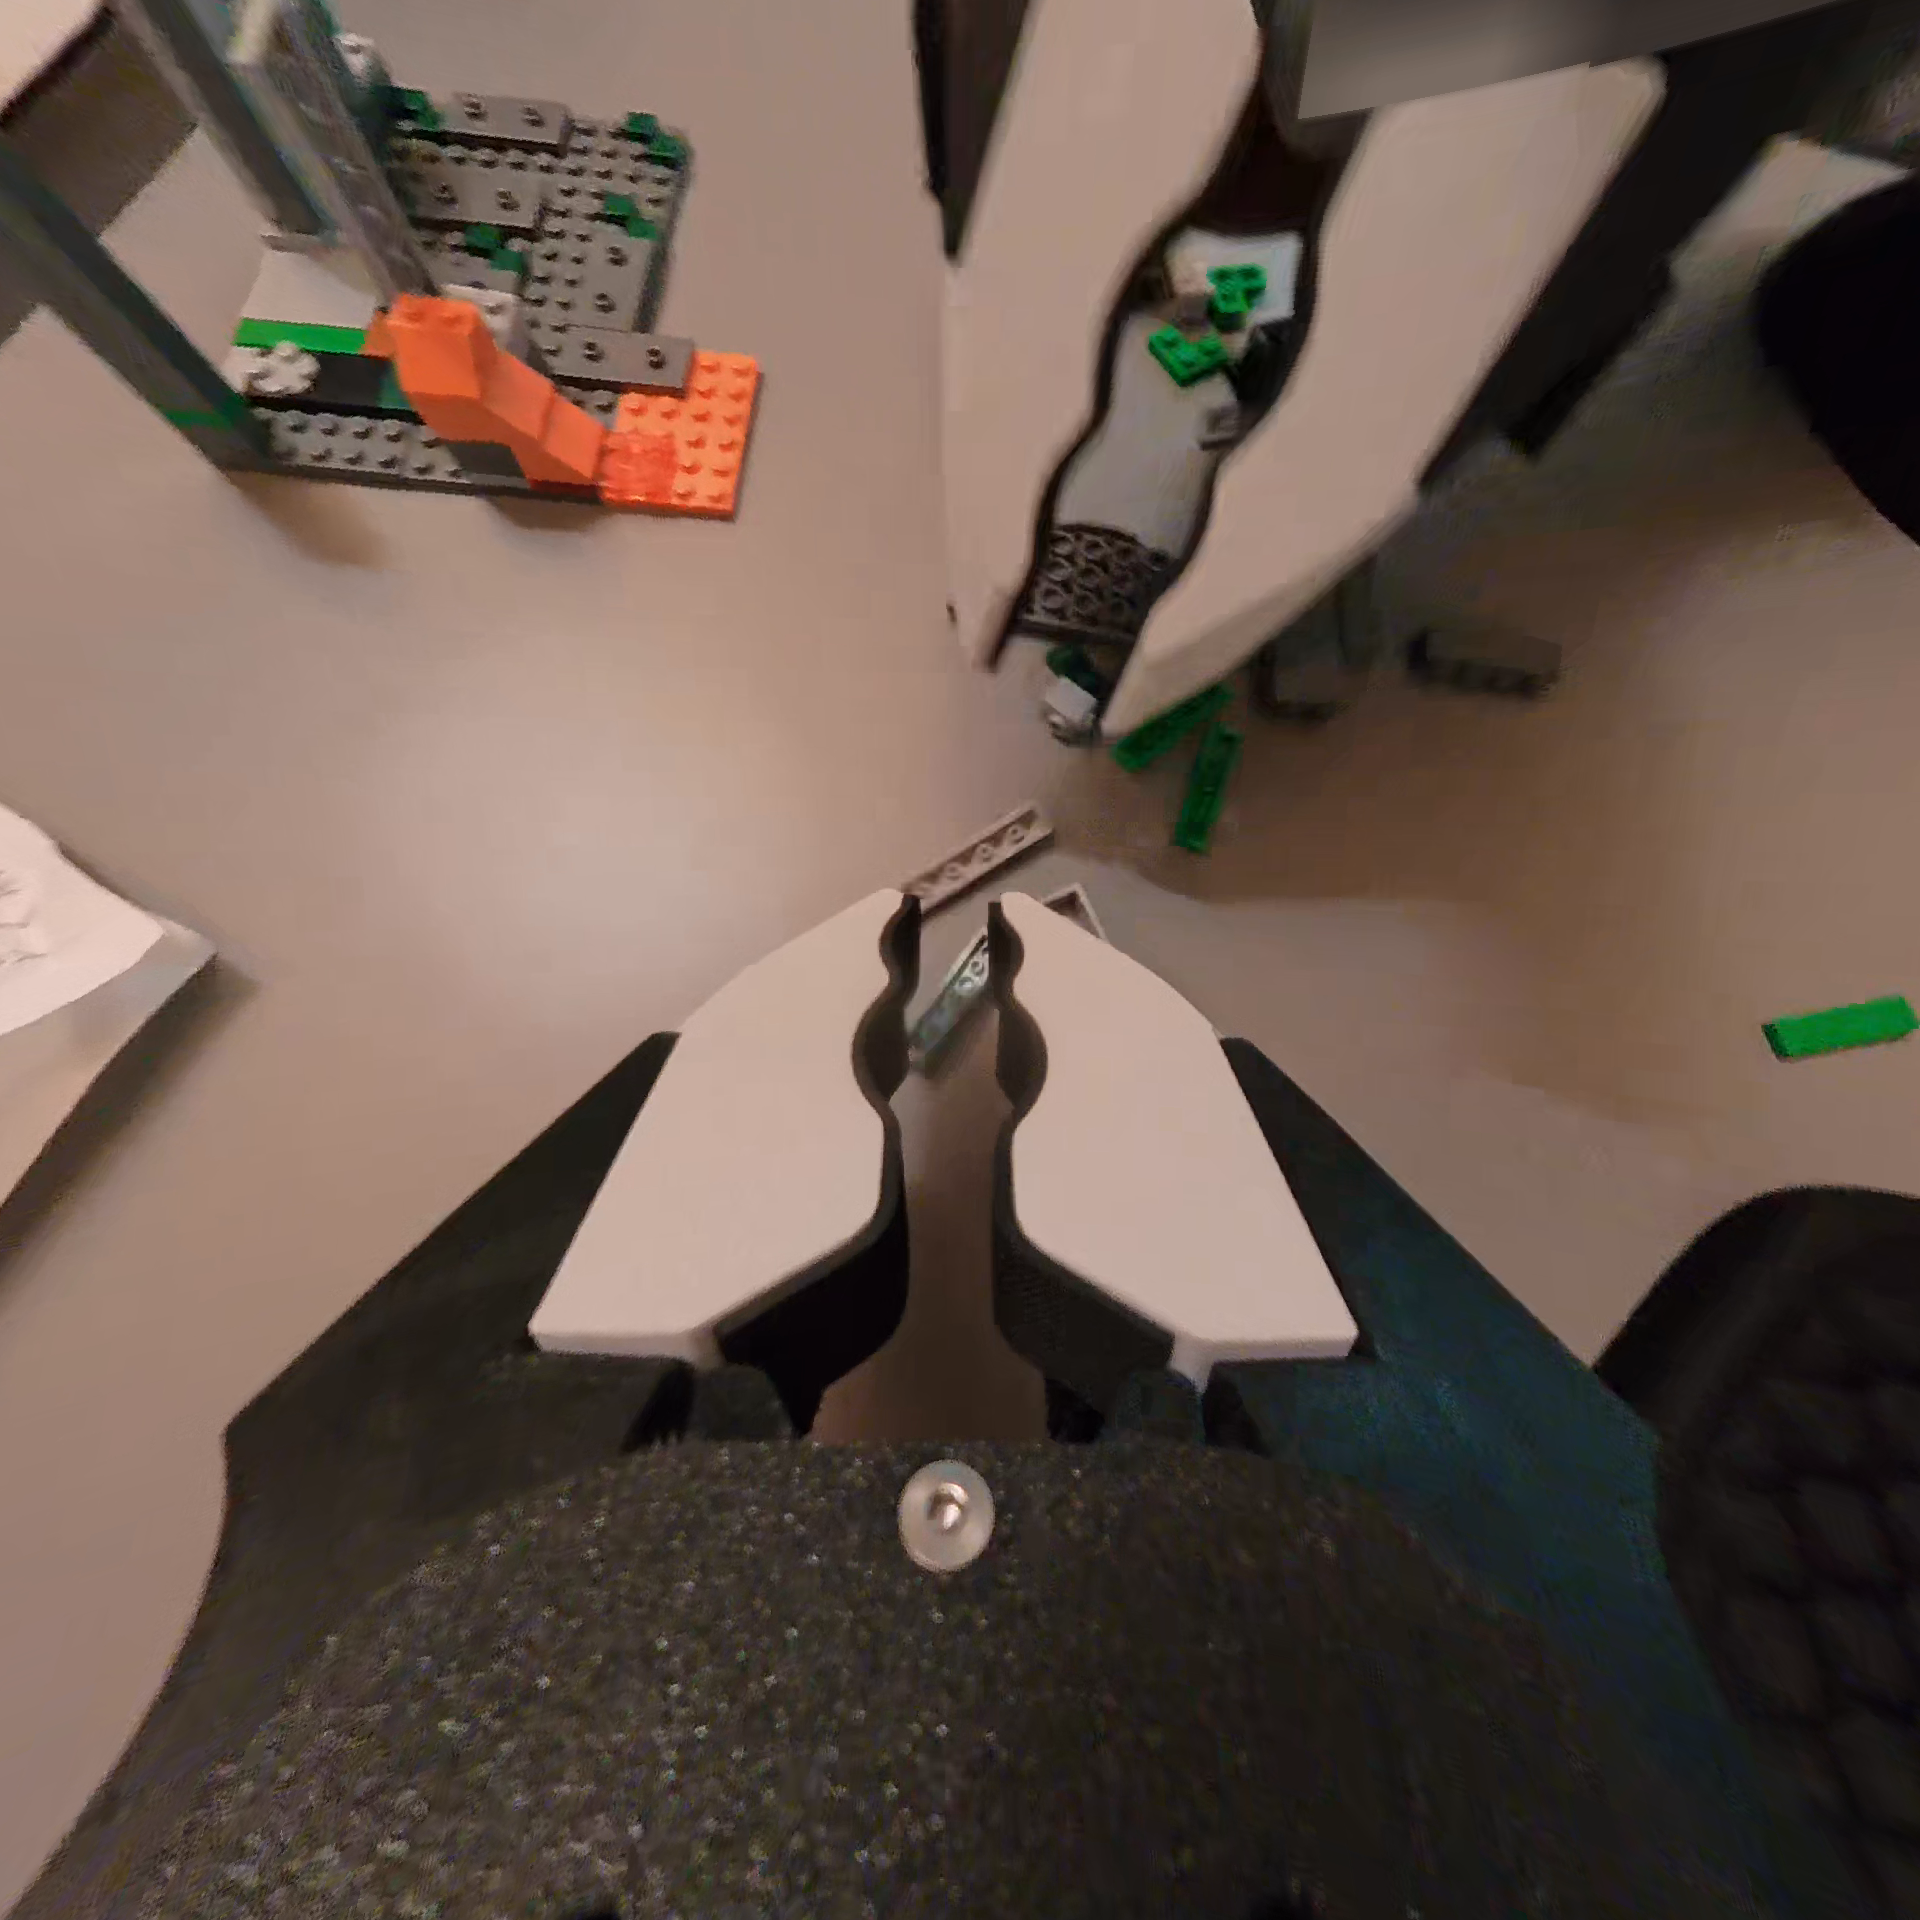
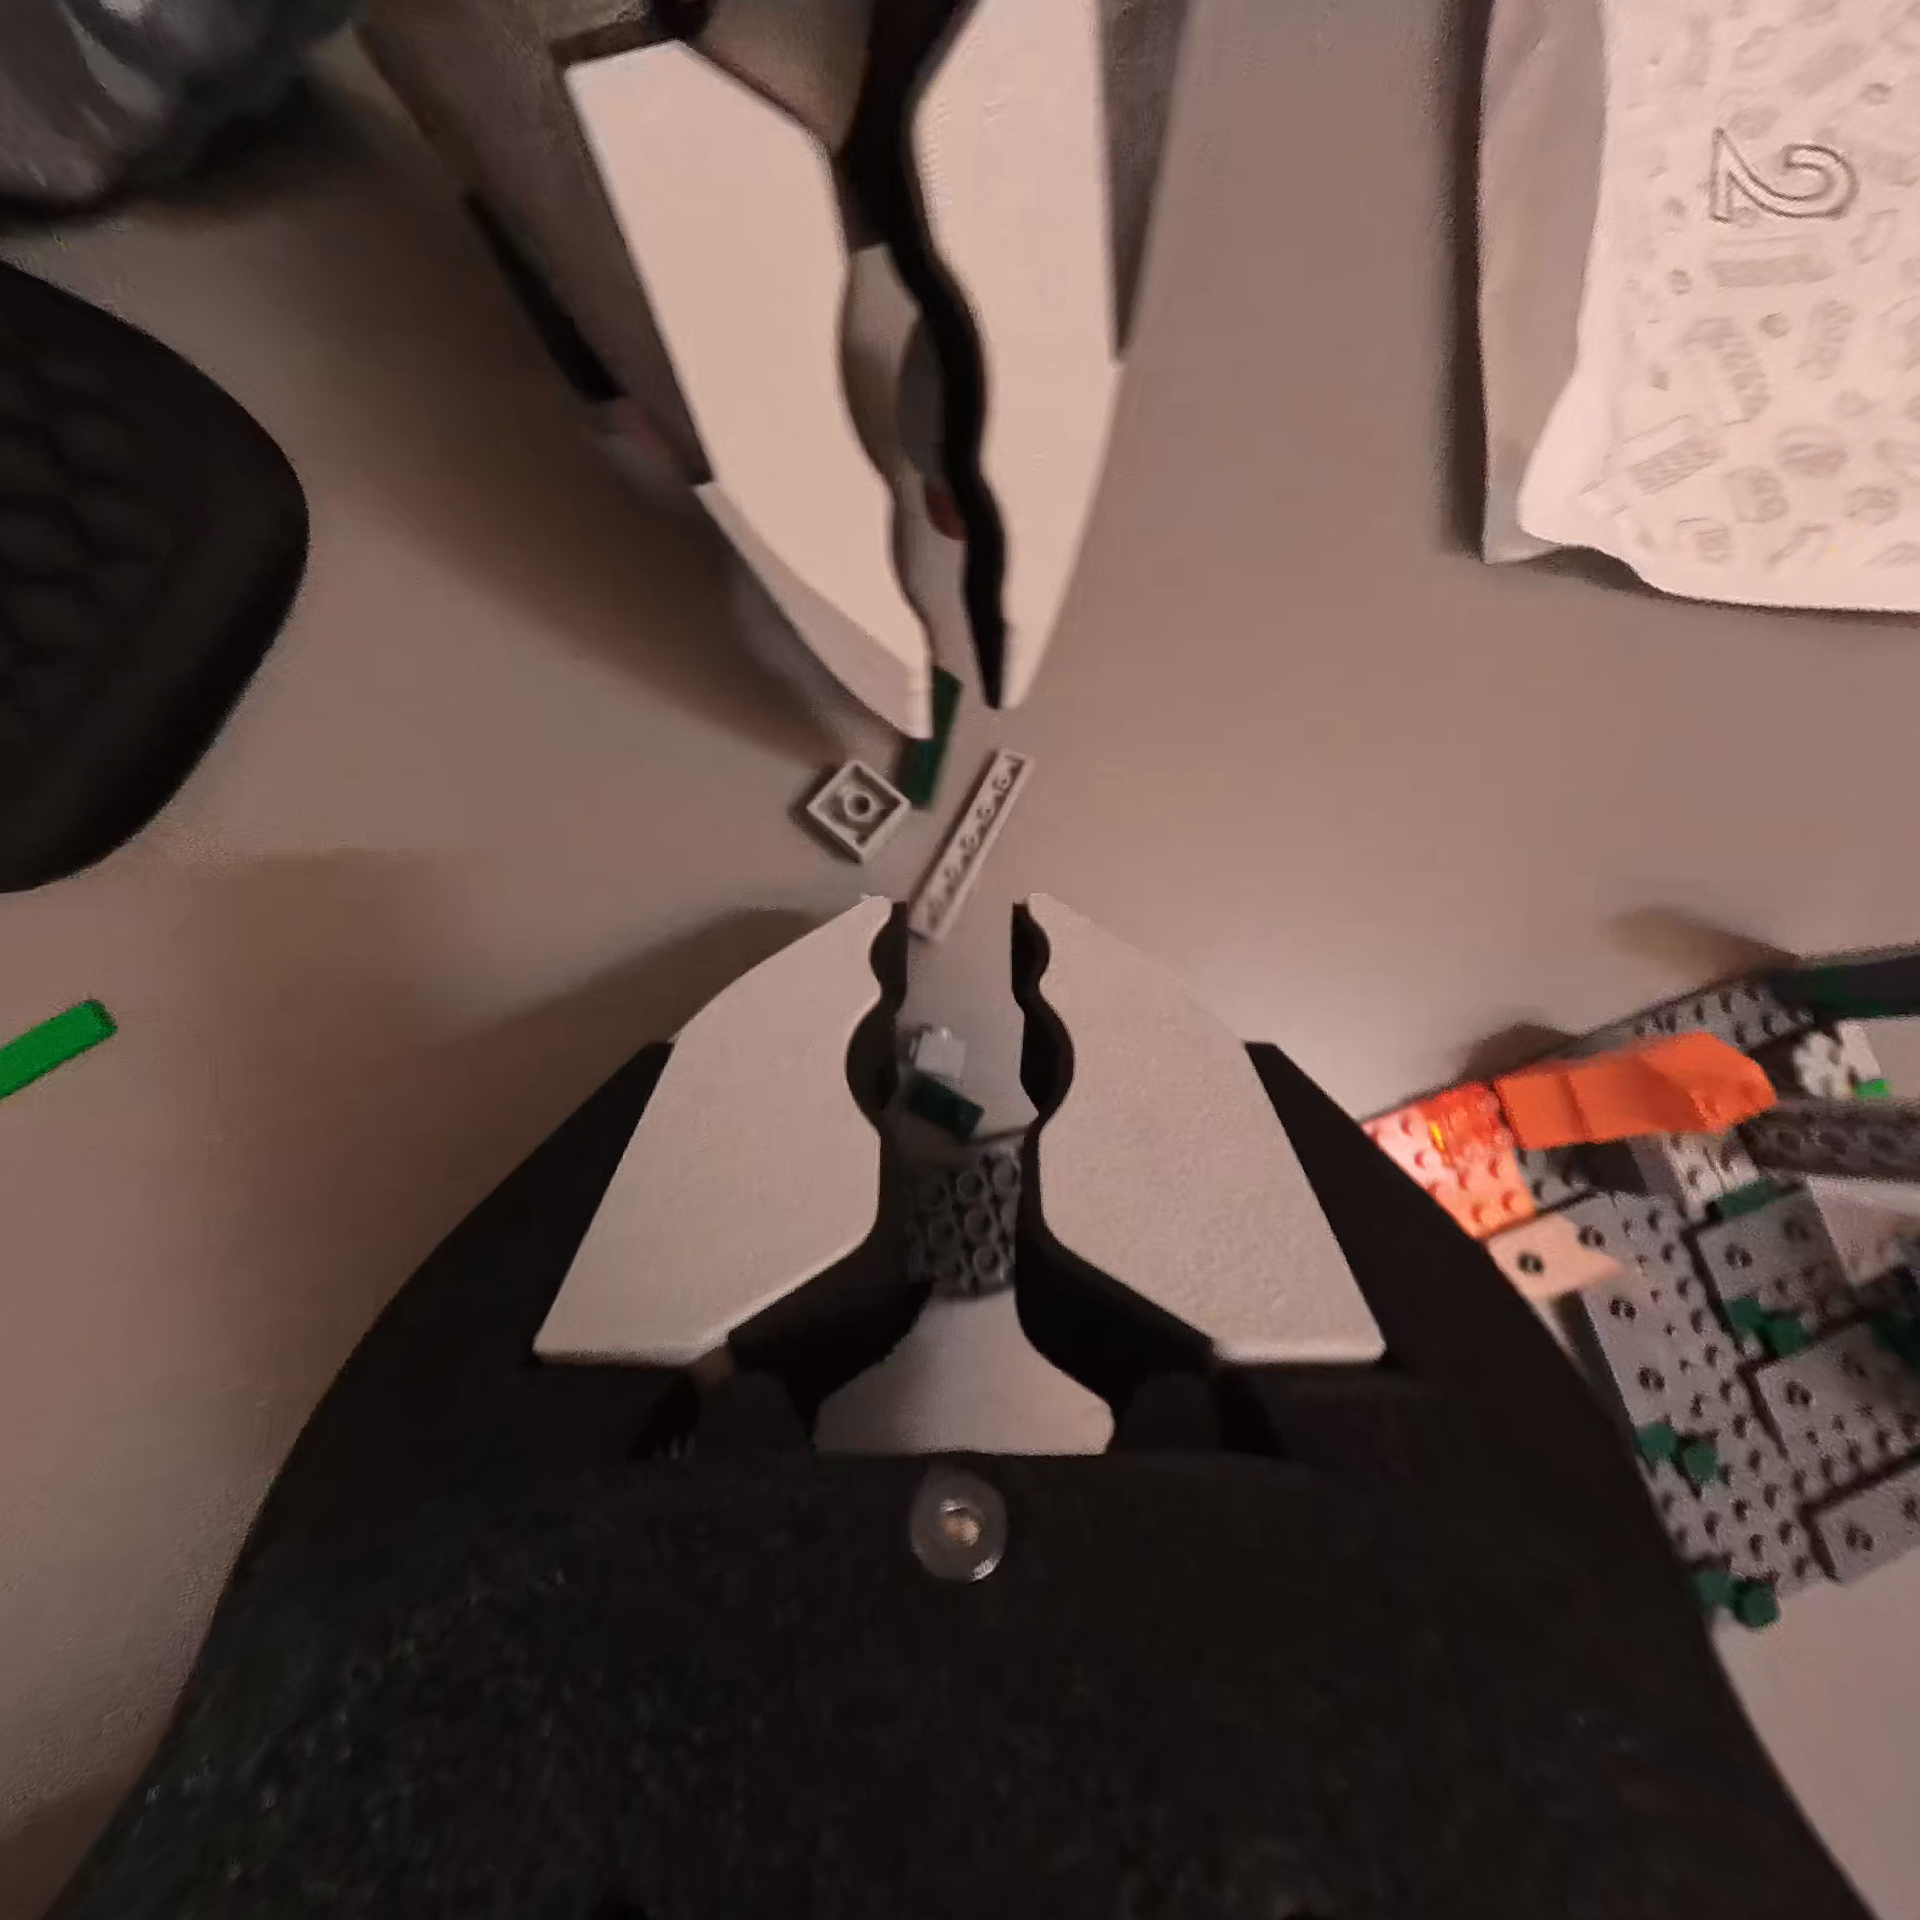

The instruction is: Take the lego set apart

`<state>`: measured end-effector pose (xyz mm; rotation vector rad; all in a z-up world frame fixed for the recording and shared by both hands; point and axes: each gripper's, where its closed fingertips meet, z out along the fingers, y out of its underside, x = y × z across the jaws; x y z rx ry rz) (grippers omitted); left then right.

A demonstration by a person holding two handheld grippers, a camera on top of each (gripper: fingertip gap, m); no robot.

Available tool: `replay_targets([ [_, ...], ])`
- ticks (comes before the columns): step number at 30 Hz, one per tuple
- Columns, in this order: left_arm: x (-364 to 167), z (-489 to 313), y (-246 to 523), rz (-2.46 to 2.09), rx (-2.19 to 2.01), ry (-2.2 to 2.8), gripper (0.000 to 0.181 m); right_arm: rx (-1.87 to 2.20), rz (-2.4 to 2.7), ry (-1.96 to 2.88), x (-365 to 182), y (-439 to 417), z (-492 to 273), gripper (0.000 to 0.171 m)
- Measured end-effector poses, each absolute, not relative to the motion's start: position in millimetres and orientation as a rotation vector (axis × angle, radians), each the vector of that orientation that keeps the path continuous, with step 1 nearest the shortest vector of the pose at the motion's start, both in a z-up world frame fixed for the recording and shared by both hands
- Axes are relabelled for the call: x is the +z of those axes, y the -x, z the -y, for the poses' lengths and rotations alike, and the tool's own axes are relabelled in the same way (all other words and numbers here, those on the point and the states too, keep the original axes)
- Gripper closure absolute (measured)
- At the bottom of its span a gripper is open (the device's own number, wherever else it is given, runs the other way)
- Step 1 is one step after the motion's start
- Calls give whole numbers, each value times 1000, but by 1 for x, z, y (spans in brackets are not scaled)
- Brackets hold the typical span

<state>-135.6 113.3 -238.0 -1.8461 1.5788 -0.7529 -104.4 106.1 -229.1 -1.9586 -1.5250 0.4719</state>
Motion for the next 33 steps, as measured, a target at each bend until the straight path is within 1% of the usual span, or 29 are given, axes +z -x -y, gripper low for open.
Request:
replay_targets([
  [3, -243, -105, 132, -1636, -756, 1827, 163, 461, 1481, 1988, -225, 79, -109, 148],
  [7, -250, -95, 129, -1708, -759, 1822, 139, 443, 1454, 2072, -233, 46, -104, 138],
  [10, -258, -97, 133, -1743, -644, 1870, 133, 419, 1461, 2095, -243, 36, -96, 133],
  [14, -266, -95, 127, -1793, -560, 1864, 147, 374, 1392, 2100, -246, 28, -98, 133],
  [16, -267, -97, 124, -1781, -543, 1867, 161, 353, 1278, 2104, -241, 19, -105, 133],
  [20, -267, -101, 125, -1772, -530, 1871, 162, 318, 973, 2122, -226, -19, -124, 133],
  [23, -259, -106, 127, -1749, -499, 1843, 163, 369, 731, 2112, -212, -44, -130, 135],
  [26, -241, -111, 131, -1688, -505, 1820, 163, 398, 587, 2069, -201, -56, -133, 138],
  [29, -207, -125, 151, -1559, -418, 1818, 162, 341, 590, 2052, -201, -64, -137, 139],
  [31, -178, -135, 181, -1418, -335, 1849, 162, 315, 585, 2047, -202, -70, -139, 139],
  [33, -151, -145, 228, -1242, -223, 1914, 162, 347, 531, 2040, -202, -76, -143, 139],
])
